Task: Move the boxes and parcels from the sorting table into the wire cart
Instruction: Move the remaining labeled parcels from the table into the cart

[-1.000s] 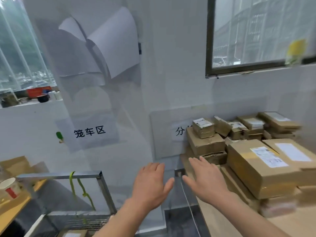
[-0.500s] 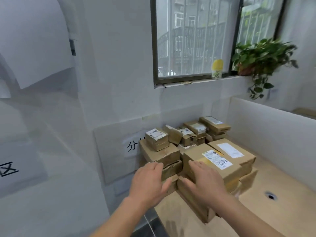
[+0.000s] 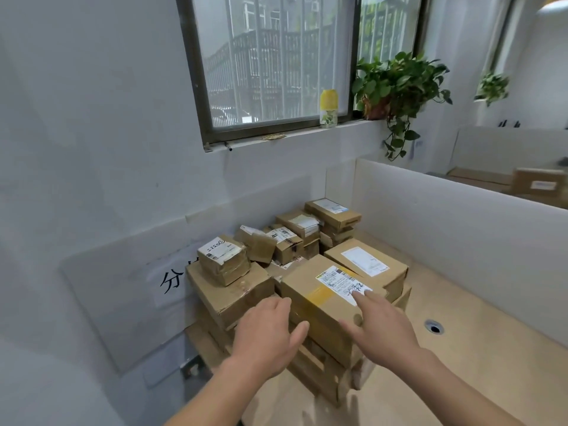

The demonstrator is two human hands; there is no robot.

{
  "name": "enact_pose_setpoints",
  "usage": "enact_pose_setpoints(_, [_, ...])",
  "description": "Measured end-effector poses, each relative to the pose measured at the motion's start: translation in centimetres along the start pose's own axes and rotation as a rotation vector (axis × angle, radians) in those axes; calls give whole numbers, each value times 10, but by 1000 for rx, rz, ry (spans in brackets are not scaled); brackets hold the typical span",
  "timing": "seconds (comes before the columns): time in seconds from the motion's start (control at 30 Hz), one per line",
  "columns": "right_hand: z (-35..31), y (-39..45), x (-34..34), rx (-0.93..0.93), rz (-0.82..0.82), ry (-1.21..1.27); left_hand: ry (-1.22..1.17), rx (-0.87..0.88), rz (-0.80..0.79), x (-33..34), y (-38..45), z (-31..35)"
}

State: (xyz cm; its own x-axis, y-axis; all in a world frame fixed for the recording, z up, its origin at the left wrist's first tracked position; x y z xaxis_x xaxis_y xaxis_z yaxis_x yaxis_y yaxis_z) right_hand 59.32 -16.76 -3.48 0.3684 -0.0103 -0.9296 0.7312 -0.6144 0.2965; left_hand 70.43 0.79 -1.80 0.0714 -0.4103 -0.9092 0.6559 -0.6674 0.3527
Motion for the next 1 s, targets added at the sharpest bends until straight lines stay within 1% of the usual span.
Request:
enact_pose_setpoints(0.23, [52, 53, 38, 106, -17, 51, -20, -62, -60, 46, 44, 14])
enact_pose_setpoints(0.43, [81, 71, 62, 180, -67, 101, -15, -116, -85, 80, 59, 19])
enact_pose_setpoints(0.57, [92, 78, 65, 235, 12, 127, 25, -169, -114, 95, 59, 16])
enact_pose_setpoints(0.63, [94, 76, 73, 247, -29, 166, -5, -203, -121, 100, 57, 15])
enact_pose_setpoints(0.7, [90, 70, 83, 238, -117, 240, -25, -226, -118, 104, 53, 15])
enact_pose_setpoints(0.8, [77, 54, 93, 248, -217, 380, -98, -279, -51, 111, 50, 12])
enact_pose_setpoints(0.87, [69, 41, 100, 259, -263, 430, -146, -307, -19, 119, 45, 5])
enact_pose_setpoints(1.0, [57, 16, 109, 296, -313, 533, -106, -347, -114, 141, 29, -6])
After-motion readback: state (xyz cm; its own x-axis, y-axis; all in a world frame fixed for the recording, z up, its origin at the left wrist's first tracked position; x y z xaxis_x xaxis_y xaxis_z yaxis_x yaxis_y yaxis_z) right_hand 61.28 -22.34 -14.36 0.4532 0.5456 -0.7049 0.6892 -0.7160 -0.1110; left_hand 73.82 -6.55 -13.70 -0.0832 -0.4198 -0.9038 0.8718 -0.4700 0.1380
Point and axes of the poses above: each hand's wrist, its own y-axis towards the middle knuckle, its own x-axis out of the palm, z = x × y, the point moved 5 cm from there along y, towards the middle knuckle, and after that the axes turned 14 degrees about z, right-handed, at the moved point
